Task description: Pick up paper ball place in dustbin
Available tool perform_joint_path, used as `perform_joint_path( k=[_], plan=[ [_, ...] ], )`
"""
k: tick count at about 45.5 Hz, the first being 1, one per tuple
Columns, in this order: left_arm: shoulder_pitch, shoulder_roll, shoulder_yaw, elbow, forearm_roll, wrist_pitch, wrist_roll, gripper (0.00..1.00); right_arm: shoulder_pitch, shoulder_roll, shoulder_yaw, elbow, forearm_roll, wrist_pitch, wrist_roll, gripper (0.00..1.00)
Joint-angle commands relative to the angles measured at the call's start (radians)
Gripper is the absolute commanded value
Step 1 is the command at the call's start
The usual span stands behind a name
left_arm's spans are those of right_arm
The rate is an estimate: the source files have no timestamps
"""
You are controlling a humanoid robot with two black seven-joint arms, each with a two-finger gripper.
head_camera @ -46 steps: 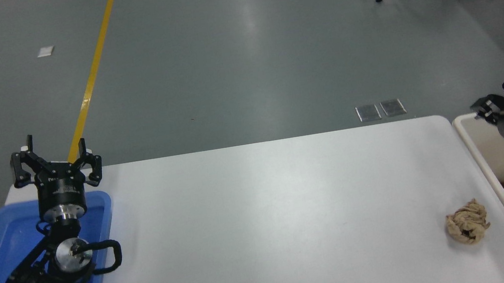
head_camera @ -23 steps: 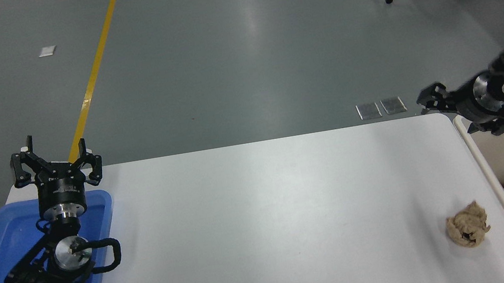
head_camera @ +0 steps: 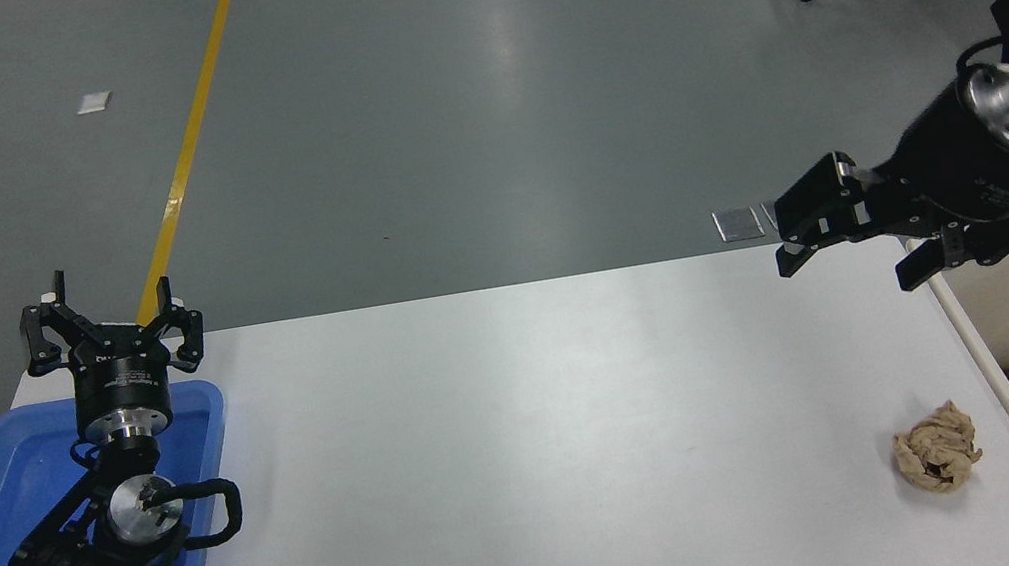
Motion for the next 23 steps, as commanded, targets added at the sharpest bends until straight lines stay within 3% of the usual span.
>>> perform_joint_path(
  k=[1,8,15,23],
  plan=[
    [0.000,0.001,0.000,0.000,0.000,0.000,0.000,0.99,0.051,-0.014,-0.006,0.021,-0.004,0.053,-0.004,1.00],
    [0.000,0.001,0.000,0.000,0.000,0.000,0.000,0.99,0.008,-0.039,-0.013,0.015,-0.019,0.053,-0.007,1.00],
    [0.000,-0.001,0.000,0.000,0.000,0.002,0.000,0.99,-0.123,-0.094,-0.013,-0.017,-0.131,0.053,-0.007,1.00],
    [0.000,-0.001,0.000,0.000,0.000,0.000,0.000,0.99,-0.318,-0.163,0.002,-0.103,-0.157,-0.076,-0.007,1.00]
  ],
)
